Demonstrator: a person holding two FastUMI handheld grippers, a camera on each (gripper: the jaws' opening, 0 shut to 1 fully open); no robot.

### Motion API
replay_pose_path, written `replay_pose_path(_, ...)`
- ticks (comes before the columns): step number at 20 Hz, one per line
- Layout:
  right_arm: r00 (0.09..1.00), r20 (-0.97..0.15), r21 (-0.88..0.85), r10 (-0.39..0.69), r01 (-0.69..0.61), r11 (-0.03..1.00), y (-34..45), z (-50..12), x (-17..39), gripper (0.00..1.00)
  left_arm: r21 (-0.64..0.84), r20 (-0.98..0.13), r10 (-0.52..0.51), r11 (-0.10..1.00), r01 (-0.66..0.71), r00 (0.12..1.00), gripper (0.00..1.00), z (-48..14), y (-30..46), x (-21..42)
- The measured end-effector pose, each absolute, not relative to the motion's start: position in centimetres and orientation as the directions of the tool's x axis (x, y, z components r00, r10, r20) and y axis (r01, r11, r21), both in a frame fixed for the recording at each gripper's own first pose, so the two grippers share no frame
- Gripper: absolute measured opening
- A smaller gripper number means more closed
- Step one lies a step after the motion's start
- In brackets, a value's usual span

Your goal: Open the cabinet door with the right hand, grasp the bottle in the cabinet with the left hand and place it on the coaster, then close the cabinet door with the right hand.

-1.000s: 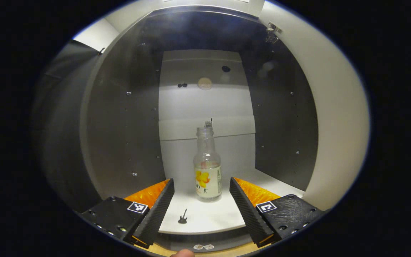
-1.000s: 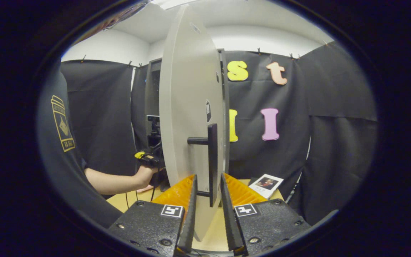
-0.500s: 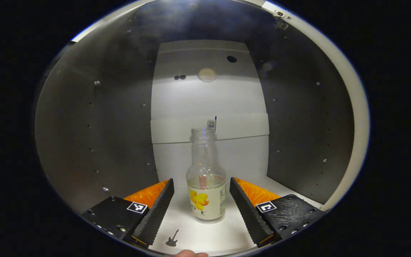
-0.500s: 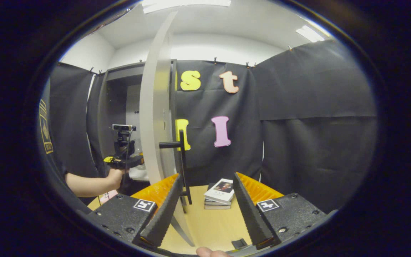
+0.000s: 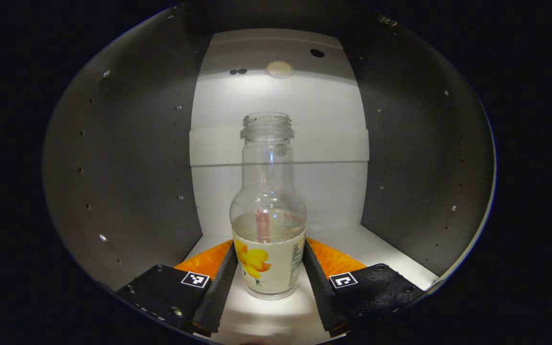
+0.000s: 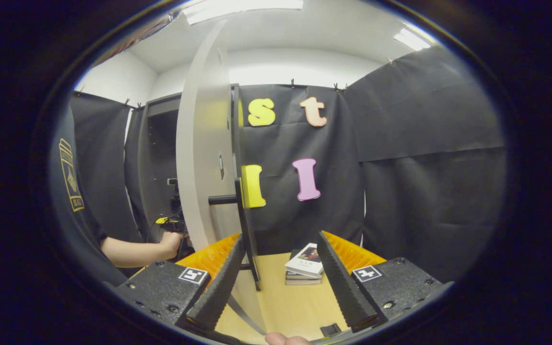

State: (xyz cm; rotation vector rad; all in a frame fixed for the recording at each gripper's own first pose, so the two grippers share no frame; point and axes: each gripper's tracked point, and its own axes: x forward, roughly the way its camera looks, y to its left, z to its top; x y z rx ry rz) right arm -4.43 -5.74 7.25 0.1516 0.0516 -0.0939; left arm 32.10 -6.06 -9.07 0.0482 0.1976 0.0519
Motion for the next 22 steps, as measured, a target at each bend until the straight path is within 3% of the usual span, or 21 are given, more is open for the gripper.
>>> replay_pose_path(6,0.999,-0.051,0.179,-0.001,0.011,0.984,-5.9,7.0,-3.6,0.95,0.098,-0.108,0.029,0.995,-0.018,0.994,0.75,-5.3,-7.2,29.6)
replay_pose_path(10,0.993,-0.07,0.209,0.099,-0.082,0.974,-6.1,6.1,-2.4,1.0,0.12,-0.083,0.041,0.992,-0.031,0.996,0.76,-3.6,-6.3,24.5)
replay_pose_path(11,0.988,-0.086,0.224,0.129,-0.107,0.969,-6.0,5.5,-1.9,1.0,0.126,-0.078,0.056,0.991,-0.046,0.995,0.86,-3.4,-5.8,23.3)
replay_pose_path(12,0.981,-0.106,0.242,0.165,-0.135,0.961,-5.9,4.7,-1.7,1.0,0.129,-0.072,0.071,0.99,-0.062,0.995,0.75,-3.2,-5.3,22.1)
replay_pose_path(16,0.955,-0.126,0.341,0.27,-0.214,0.915,-5.7,3.9,-1.3,1.0,0.12,-0.056,0.091,0.989,-0.084,0.994,0.75,-2.2,-3.0,16.1)
replay_pose_path(19,0.96,-0.127,0.405,0.249,-0.179,0.897,-5.9,3.7,-1.5,1.0,0.102,-0.037,0.108,0.989,-0.103,0.993,0.75,-1.6,-0.7,11.9)
replay_pose_path(22,0.978,-0.144,0.47,0.148,-0.064,0.88,-6.1,3.2,-2.1,1.0,0.12,-0.011,0.122,0.985,-0.12,0.992,0.75,-1.8,2.2,7.9)
